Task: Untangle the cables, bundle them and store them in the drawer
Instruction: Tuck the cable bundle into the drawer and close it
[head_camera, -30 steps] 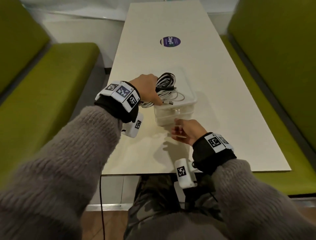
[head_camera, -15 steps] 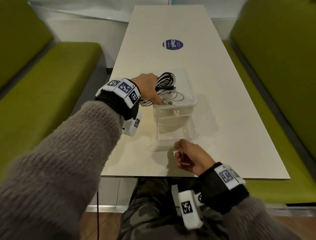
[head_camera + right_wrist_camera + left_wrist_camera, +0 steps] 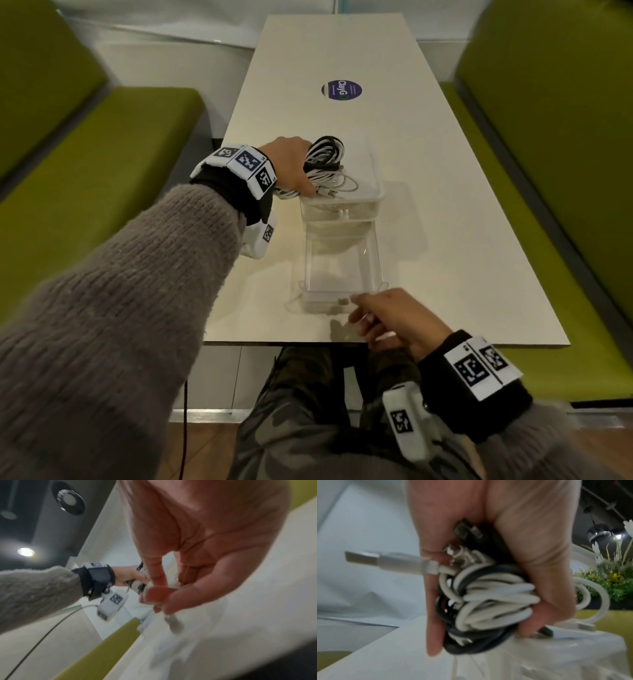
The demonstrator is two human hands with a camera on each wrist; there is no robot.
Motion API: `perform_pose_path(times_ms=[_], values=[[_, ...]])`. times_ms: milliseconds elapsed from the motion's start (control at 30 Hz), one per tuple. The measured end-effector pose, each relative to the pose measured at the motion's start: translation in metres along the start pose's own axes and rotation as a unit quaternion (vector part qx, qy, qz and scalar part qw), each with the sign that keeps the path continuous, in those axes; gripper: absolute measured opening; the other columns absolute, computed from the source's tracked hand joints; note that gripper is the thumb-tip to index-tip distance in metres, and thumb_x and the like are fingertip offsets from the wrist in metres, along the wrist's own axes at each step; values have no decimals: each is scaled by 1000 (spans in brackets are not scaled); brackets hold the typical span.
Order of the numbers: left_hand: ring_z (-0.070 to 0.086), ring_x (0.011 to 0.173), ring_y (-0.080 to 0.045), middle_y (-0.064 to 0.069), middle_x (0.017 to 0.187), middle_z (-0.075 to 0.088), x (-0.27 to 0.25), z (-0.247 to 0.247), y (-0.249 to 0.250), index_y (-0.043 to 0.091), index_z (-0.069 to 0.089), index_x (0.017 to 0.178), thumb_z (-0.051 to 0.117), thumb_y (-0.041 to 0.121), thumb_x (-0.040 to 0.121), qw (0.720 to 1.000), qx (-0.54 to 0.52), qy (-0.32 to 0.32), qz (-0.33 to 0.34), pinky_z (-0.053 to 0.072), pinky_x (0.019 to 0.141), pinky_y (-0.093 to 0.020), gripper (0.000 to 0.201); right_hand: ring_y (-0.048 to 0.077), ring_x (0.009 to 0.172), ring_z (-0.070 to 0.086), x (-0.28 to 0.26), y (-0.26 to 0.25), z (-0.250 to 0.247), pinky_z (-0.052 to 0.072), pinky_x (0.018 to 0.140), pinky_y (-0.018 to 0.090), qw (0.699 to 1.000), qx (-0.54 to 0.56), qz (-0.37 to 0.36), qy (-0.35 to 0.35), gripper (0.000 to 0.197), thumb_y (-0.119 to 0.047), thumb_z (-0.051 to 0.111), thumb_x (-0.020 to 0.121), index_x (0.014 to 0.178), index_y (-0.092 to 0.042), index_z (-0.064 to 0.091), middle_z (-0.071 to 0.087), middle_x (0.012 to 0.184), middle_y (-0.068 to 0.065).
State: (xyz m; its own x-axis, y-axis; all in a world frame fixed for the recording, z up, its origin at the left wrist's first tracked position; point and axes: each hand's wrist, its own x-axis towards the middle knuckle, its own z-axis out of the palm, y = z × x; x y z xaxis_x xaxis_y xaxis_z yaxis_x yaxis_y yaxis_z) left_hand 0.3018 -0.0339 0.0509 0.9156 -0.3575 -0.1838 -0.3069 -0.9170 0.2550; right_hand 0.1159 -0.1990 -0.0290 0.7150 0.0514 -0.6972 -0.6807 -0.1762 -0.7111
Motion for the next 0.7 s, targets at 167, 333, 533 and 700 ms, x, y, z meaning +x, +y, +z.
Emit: perform_pose_path(times_ms=[167,333,533,700], values=[[58,92,-20,-1,102,62,-43,25,15,10,54,114,78,24,66,976,-171,137,-9,45,76,-27,55,14,41,50,4,-24,-17,45,50,24,982,8,-140,129,21,-21,57,92,77,-7,64,59,54,5],[58,57,-14,-8,70,60,-93,70,45,3,60,86,68,-6,72,858,-509,74,-12,50,52,-25,18,16,60,60,11,-32,-12,52,60,32,939,38,-251,233,14,-15,47,95,96,-14,61,65,72,3],[57,54,-18,-10,69,57,-87,98,36,2,59,88,68,-5,74,843,-532,45,-64,45,44,-21,18,1,87,56,7,-23,4,41,73,9,926,27,-308,219,25,-28,43,99,123,-23,50,60,97,-9],[61,61,-17,-8,75,63,-78,111,37,-1,60,101,68,-7,73,850,-518,69,-64,52,52,-25,30,15,131,41,11,-21,-1,28,99,18,929,-76,-282,226,40,-13,37,99,138,-11,46,49,141,3]])
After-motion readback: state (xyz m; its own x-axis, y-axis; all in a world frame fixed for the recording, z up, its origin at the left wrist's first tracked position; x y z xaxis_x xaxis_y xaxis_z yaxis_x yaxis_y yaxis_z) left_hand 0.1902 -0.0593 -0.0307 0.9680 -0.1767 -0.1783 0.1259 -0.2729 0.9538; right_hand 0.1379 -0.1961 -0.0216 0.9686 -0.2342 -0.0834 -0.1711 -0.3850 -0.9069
